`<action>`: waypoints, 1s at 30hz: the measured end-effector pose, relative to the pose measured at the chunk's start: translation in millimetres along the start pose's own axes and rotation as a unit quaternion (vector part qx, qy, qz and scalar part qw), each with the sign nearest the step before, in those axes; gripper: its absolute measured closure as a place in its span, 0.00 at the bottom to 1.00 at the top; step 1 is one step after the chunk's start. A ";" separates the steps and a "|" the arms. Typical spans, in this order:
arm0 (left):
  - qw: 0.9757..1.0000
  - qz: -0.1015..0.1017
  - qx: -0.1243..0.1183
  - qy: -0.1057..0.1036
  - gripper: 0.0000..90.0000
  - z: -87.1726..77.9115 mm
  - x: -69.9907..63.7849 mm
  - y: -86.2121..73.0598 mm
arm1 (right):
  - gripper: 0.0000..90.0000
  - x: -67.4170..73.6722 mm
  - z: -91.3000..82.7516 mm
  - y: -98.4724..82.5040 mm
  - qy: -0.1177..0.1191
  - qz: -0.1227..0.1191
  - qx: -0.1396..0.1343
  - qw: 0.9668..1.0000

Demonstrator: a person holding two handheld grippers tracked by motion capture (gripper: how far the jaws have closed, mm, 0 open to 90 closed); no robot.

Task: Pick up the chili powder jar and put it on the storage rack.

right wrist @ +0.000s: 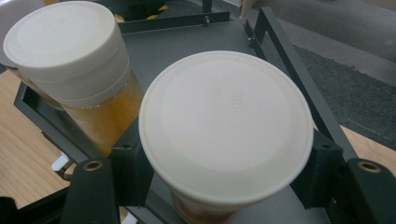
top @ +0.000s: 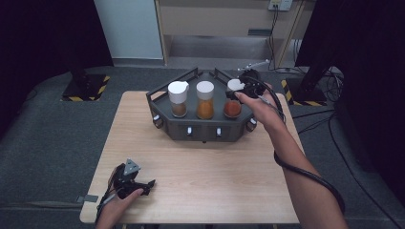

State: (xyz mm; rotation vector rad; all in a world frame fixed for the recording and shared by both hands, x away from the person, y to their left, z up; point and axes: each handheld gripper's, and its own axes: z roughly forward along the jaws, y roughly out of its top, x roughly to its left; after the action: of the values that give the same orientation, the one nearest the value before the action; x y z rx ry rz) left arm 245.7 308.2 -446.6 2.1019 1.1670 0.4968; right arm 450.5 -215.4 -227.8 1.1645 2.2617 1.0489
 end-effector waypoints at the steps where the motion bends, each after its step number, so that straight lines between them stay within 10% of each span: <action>1: 1.000 0.000 0.000 0.000 0.00 0.0 0.0 0.0 | 0.38 -0.1 0.2 -0.3 0.000 0.000 0.000 1.000; 30: 1.000 0.000 -0.001 0.000 0.00 0.1 -0.1 -0.3 | 0.38 -2.4 4.8 -7.7 0.002 0.003 0.003 1.000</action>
State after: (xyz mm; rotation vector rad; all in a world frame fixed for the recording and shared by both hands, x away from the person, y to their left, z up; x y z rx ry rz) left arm 245.6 308.2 -446.9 2.1004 1.1667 0.4980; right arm 450.8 -218.2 -236.7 1.1737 2.2666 1.0498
